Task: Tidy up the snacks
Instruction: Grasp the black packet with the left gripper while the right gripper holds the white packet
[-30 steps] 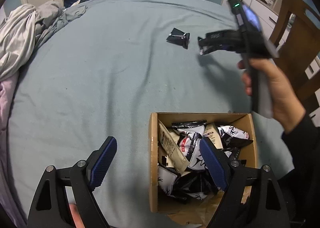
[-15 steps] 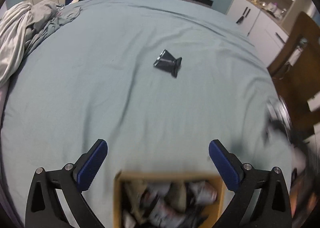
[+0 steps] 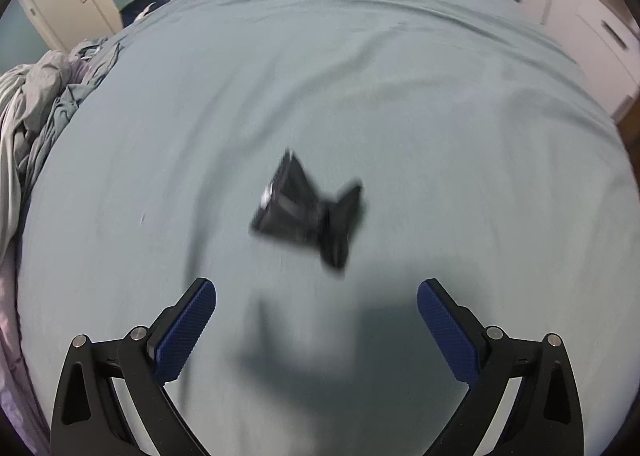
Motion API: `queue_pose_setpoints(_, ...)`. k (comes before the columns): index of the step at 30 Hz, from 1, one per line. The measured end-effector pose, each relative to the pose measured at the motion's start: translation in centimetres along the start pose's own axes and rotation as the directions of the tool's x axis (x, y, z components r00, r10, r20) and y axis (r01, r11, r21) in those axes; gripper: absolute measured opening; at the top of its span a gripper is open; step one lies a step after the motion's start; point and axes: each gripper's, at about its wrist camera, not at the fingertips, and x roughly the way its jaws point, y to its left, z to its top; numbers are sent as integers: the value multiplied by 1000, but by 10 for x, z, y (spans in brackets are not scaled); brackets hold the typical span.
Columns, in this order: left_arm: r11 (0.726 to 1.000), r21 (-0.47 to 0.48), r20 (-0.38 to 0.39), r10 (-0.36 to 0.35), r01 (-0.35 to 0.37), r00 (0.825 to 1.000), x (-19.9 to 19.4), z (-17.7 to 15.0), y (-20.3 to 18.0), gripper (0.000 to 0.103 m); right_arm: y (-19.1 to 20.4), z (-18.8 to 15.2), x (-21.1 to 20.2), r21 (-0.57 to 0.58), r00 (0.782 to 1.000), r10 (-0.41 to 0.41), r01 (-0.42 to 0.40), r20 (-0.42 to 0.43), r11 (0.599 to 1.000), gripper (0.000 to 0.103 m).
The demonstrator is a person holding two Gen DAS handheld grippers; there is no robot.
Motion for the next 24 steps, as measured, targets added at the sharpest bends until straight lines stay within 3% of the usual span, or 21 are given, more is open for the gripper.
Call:
queue_pose_setpoints(4,995,-100,-90,12,-21,996,38,25,10,102,-2,10,15,11,1000,-21,21,-23,1000,35)
queue_pose_setpoints(6,987,-162,-131,-31,10,991,48,27,19,91,-2,14,16,15,1000,-22,22,-15,1000,35)
queue_pose_setpoints(7,976,-212,-141,-87,56,986,51,26,26,87,-2,16,16,12,1000,-28,28,-8,1000,35)
queue_pose_setpoints(8,972,-228,-128,-90,59,988,48,25,30,80,-1,17,17,8,999,-34,34,-3,999,35)
queue_pose_setpoints(10,976,-208,-119,-93,66,989,40,22,33,31,-3,14,16,9,999,-41,41,2,999,35)
queue_pose_setpoints(11,979,-190,-121,-102,78,987,34,20,34,15,-4,15,16,10,999,-44,44,2,999,35)
queue_pose_setpoints(12,978,-187,-123,-116,92,986,28,17,38,11,-4,17,16,12,999,-53,53,7,999,35)
queue_pose_setpoints(18,966,-199,-59,-177,162,982,-26,-14,69,7,4,9,13,16,994,-100,99,37,995,35)
queue_pose_setpoints(24,962,-140,13,-234,233,972,-111,-74,95,7,16,2,5,12,988,-143,143,60,990,35)
